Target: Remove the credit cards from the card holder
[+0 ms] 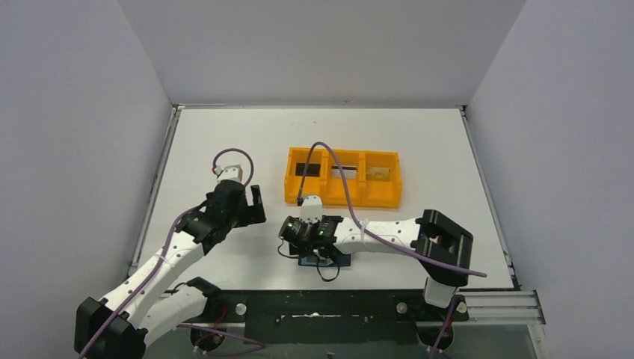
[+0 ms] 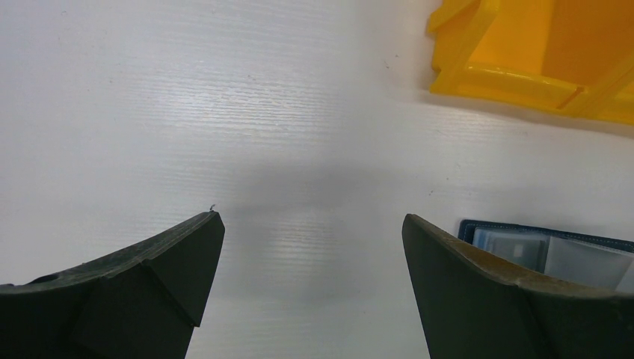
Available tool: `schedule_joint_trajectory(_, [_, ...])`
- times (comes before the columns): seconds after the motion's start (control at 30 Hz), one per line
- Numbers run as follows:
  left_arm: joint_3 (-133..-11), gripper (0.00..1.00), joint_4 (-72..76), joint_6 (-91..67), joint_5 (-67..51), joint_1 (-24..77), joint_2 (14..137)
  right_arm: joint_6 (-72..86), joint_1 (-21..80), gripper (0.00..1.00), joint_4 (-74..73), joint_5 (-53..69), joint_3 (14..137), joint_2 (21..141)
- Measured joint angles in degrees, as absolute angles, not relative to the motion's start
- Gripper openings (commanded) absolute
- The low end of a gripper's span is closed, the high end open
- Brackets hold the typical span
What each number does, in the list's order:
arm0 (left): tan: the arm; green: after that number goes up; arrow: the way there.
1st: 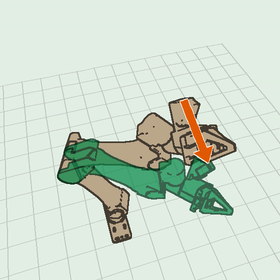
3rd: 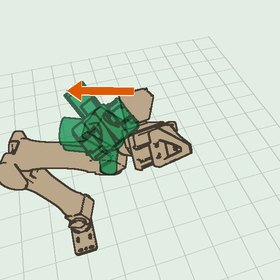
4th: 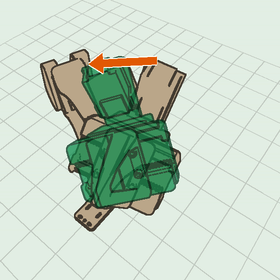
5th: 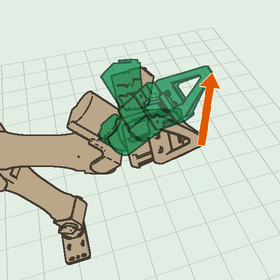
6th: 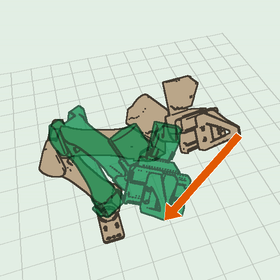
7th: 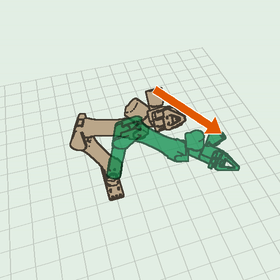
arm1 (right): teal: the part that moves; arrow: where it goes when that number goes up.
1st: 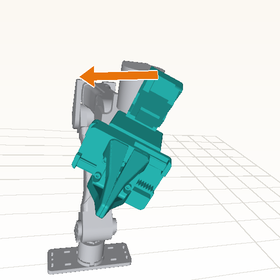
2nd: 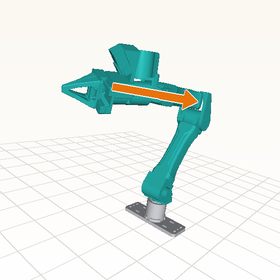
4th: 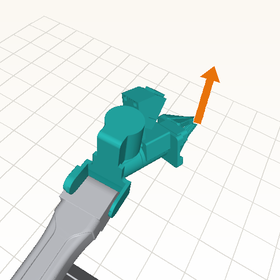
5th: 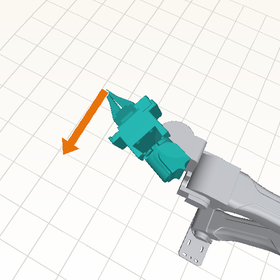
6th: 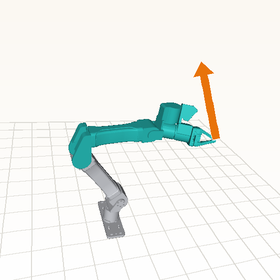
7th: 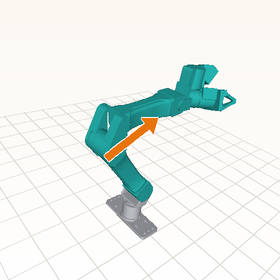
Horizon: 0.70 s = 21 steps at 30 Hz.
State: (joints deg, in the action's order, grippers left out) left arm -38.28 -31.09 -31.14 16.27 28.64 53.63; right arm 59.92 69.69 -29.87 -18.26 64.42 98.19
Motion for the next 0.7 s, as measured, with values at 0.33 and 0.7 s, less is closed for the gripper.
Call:
schedule_joint_trajectory(0.33, [-38.28,0.92,-31.09,-31.11,16.19,28.45,53.78,63.18,71.35,0.51,-38.72,-22.26,69.01,102.02])
schedule_joint_trajectory(0.7, [-38.28,0.92,-31.09,-31.09,16.03,28.38,54.24,64.60,71.22,0.35,-38.39,-21.63,66.02,102.04])
